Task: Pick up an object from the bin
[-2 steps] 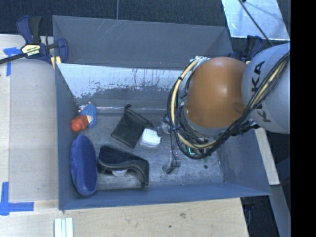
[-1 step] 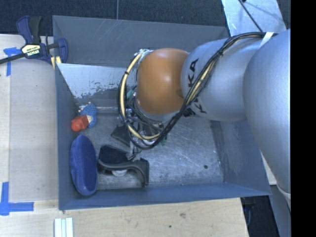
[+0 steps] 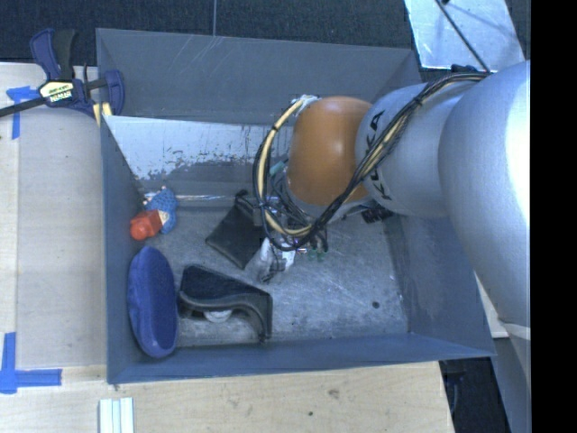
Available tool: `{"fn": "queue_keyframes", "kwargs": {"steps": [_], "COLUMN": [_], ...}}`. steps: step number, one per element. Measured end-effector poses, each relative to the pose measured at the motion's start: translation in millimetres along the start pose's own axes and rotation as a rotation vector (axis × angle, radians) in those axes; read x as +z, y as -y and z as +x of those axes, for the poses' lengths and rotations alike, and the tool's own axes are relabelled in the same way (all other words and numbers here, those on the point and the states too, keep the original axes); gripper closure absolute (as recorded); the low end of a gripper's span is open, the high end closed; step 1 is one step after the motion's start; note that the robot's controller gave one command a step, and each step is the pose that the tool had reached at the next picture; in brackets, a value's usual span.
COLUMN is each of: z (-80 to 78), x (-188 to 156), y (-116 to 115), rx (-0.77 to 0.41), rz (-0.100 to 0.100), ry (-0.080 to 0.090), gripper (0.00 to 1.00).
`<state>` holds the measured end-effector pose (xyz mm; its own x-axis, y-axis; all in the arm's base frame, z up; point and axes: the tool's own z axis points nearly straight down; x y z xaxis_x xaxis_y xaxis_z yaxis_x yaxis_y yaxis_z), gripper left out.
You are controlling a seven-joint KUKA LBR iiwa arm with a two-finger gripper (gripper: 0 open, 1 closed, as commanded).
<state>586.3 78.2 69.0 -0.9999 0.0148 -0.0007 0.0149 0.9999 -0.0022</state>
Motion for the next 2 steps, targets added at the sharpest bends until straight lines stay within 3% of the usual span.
{"fn": "queue_keyframes", "kwargs": {"steps": [1, 2], "z": [-1.2, -5.4], "x": [-2, -167], "y": [-2, -2], "rx": [-0.001, 0.001], "rz": [-0.003, -0.004], "ry": [0.004, 0.012], "gripper": [1.00, 1.00]}}
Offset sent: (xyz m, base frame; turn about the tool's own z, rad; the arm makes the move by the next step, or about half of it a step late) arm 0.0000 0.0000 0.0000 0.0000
